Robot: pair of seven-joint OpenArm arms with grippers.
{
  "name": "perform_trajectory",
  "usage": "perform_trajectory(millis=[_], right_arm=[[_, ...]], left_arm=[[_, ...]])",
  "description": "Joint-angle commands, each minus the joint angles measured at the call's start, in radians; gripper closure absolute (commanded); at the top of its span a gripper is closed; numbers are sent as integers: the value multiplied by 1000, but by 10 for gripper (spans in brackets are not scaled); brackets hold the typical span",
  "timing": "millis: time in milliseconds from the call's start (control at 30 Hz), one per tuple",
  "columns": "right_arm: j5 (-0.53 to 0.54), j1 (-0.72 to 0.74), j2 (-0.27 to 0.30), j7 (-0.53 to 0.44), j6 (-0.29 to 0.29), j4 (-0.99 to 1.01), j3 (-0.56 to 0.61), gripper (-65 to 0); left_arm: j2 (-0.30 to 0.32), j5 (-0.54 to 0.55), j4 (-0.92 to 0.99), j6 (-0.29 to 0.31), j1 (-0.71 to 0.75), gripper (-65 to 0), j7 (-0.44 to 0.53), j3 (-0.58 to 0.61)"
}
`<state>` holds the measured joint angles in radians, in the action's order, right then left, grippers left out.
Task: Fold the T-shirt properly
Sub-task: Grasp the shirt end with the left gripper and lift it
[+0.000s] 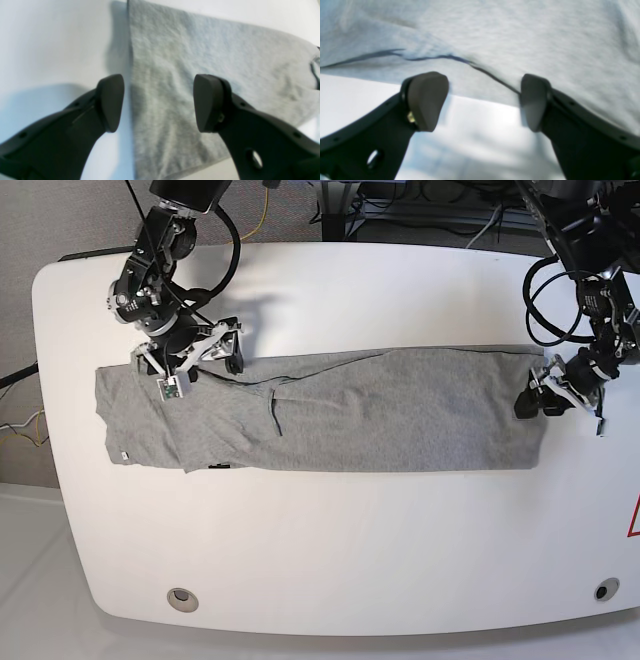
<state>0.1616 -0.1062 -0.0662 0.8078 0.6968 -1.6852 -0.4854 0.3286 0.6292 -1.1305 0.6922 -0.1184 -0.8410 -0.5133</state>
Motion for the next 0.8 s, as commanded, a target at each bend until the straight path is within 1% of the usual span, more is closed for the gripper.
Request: perform_trajectory(millis=[0, 500, 567, 767], right_arm=[[13, 7, 6, -21, 1, -20, -4, -476], [16, 12, 5, -19, 1, -28, 4, -474], [14, 14, 6, -15, 1, -36, -3, -475], [14, 14, 7, -13, 1, -39, -4, -473]], left_arm=[[17, 33, 3, 6, -16, -396, 10, 6], [11, 34, -3, 6, 0, -400, -4, -28], [-6, 31, -10, 6, -1, -402, -26, -34], [-50, 32, -26, 6, 3, -399, -42, -34]])
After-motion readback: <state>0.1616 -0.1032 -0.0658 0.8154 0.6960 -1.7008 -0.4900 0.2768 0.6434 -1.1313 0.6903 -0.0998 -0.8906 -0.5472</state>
